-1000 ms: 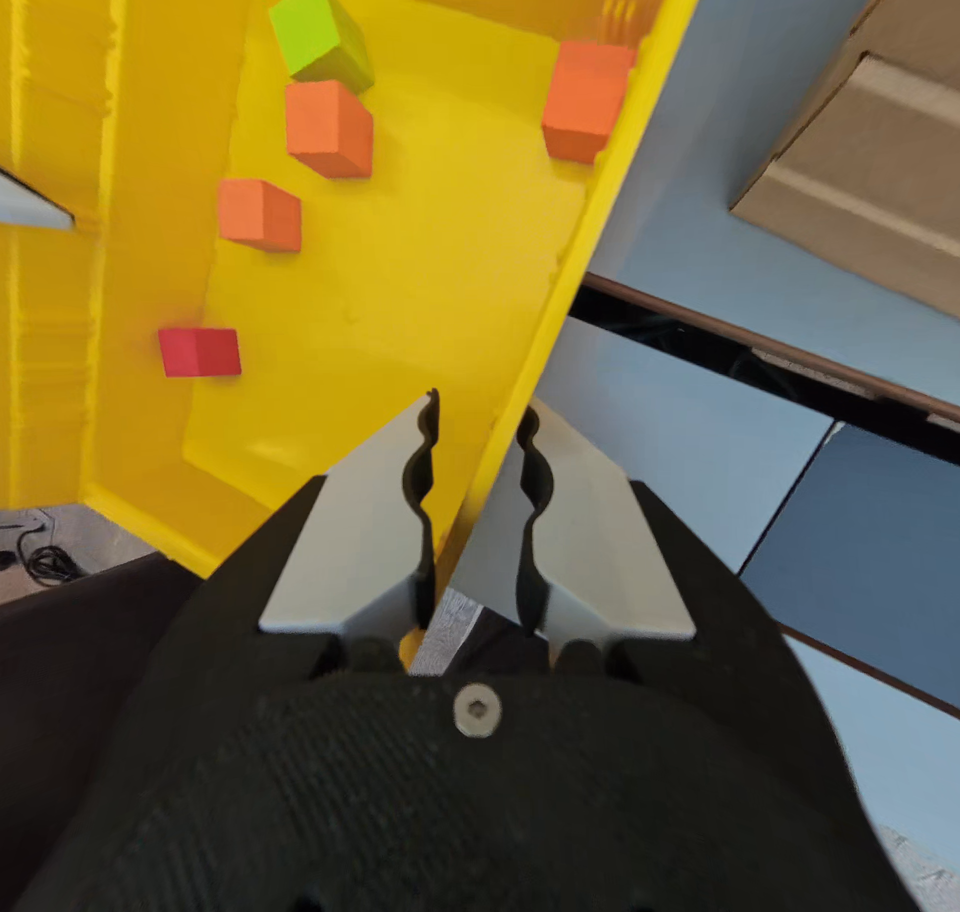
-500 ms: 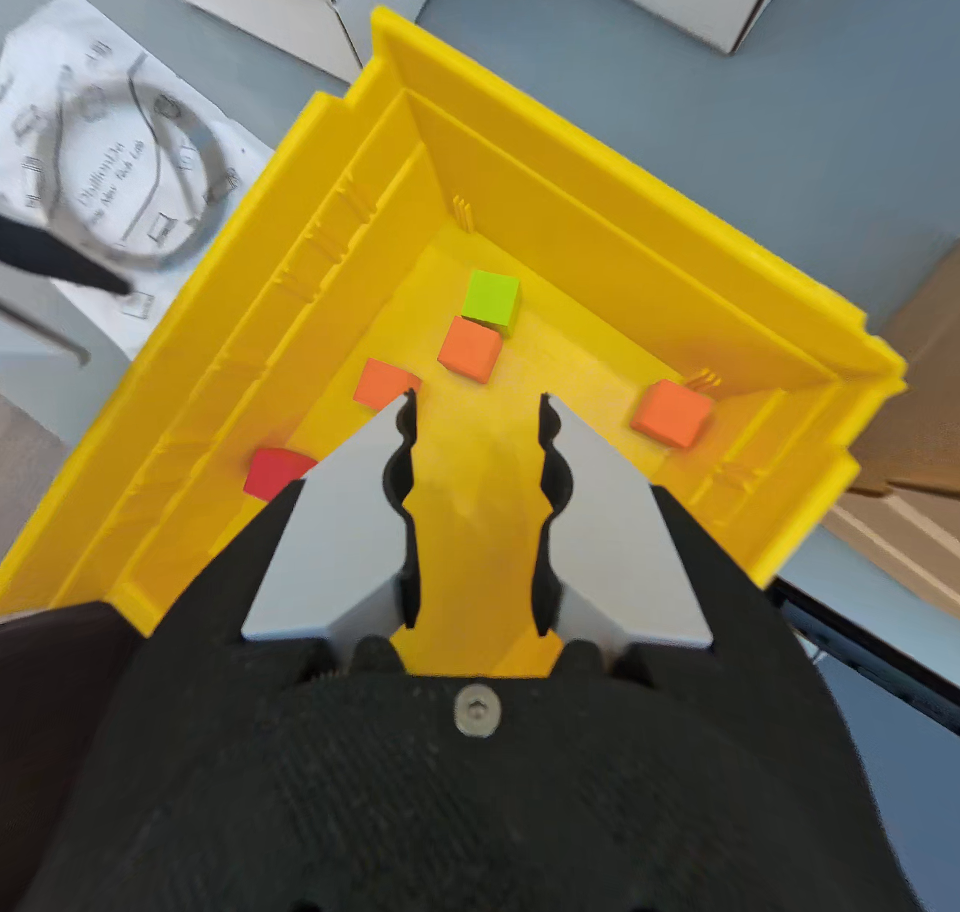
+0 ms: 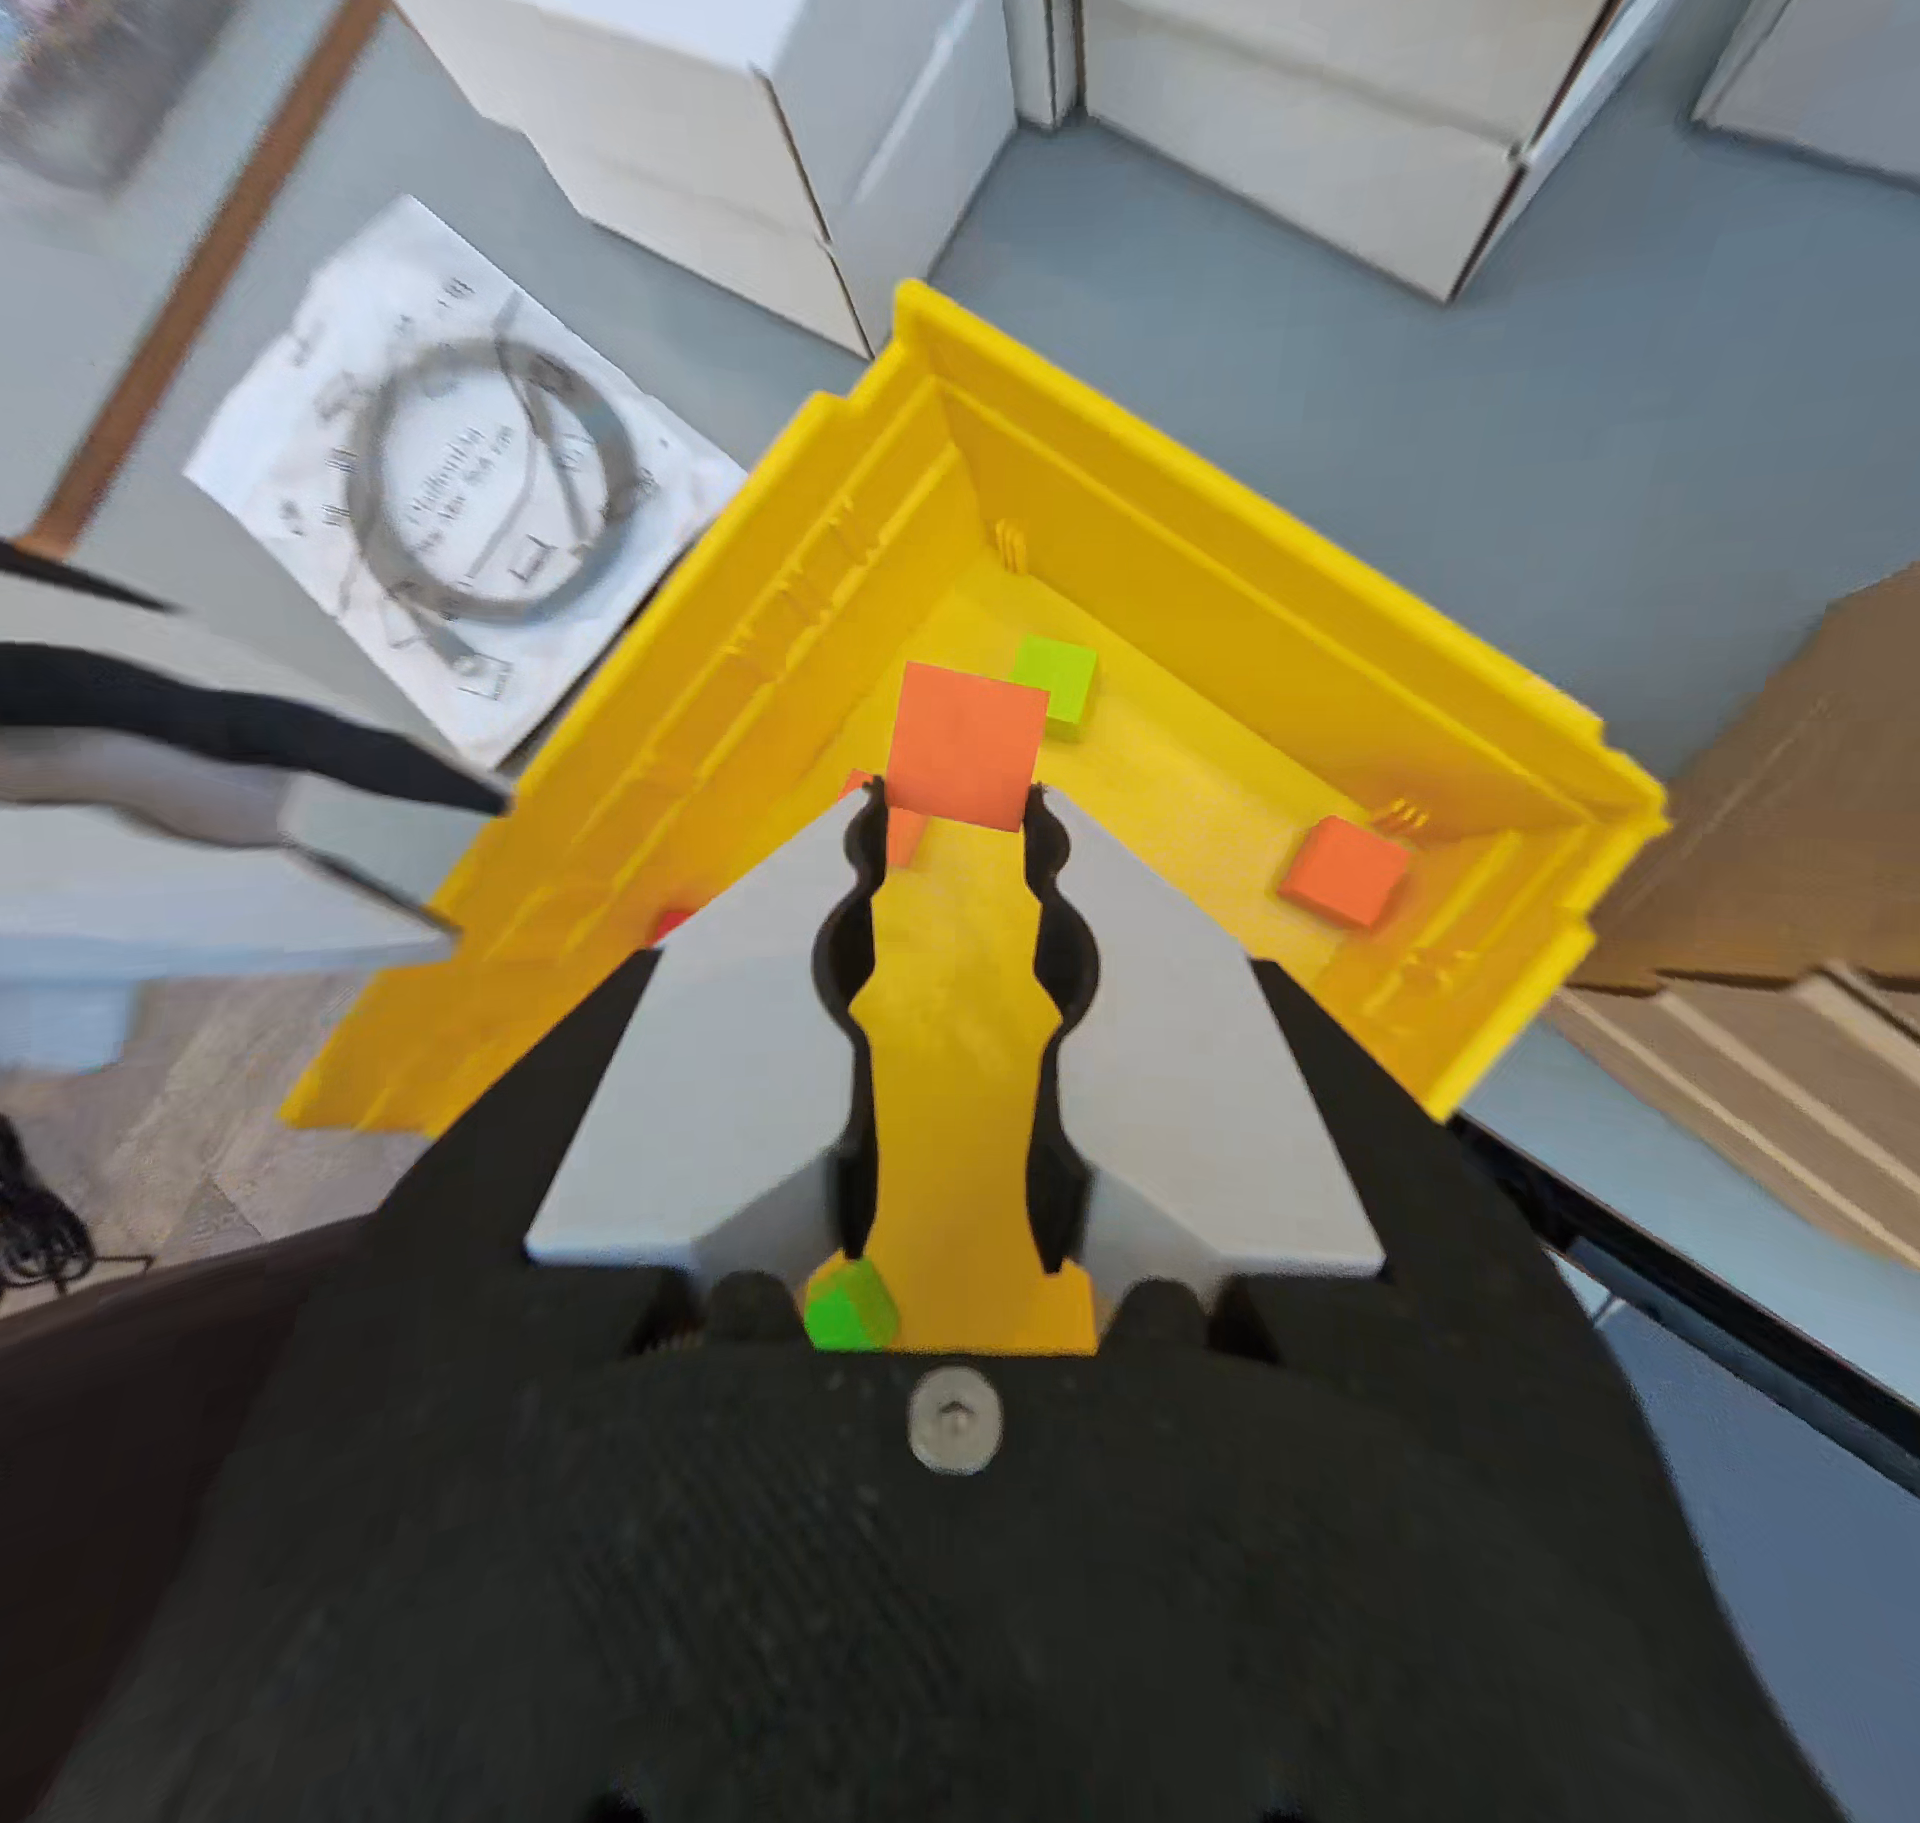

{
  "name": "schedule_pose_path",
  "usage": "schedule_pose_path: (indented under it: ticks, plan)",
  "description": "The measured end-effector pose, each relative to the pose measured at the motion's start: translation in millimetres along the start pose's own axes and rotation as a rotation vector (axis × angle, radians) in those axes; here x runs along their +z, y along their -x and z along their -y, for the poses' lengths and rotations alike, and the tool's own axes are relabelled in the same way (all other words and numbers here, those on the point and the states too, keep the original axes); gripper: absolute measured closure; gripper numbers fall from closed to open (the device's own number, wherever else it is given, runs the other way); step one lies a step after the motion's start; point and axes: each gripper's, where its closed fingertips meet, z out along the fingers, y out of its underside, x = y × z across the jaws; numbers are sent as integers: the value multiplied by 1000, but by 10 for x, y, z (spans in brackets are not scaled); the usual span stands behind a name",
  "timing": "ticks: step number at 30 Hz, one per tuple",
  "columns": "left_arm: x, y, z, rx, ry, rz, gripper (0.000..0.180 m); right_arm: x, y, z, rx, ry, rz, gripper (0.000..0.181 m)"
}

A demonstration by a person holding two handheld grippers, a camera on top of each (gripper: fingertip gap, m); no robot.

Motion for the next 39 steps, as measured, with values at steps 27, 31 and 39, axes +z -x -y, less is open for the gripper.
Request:
schedule_pose_path:
  ticks: [27,31,39]
  plan:
    - [1089,-891,468,-16,-40,480,148,-2282,-2906,486,-162,-54,-46,136]
    - [916,-487,258,-153,-38,501,145,-2619,-2673,622,-183,-222,-35,138]
    - [453,184,-195,-29,163,623,163,-1975,-904,219,-546,-147,196,156]
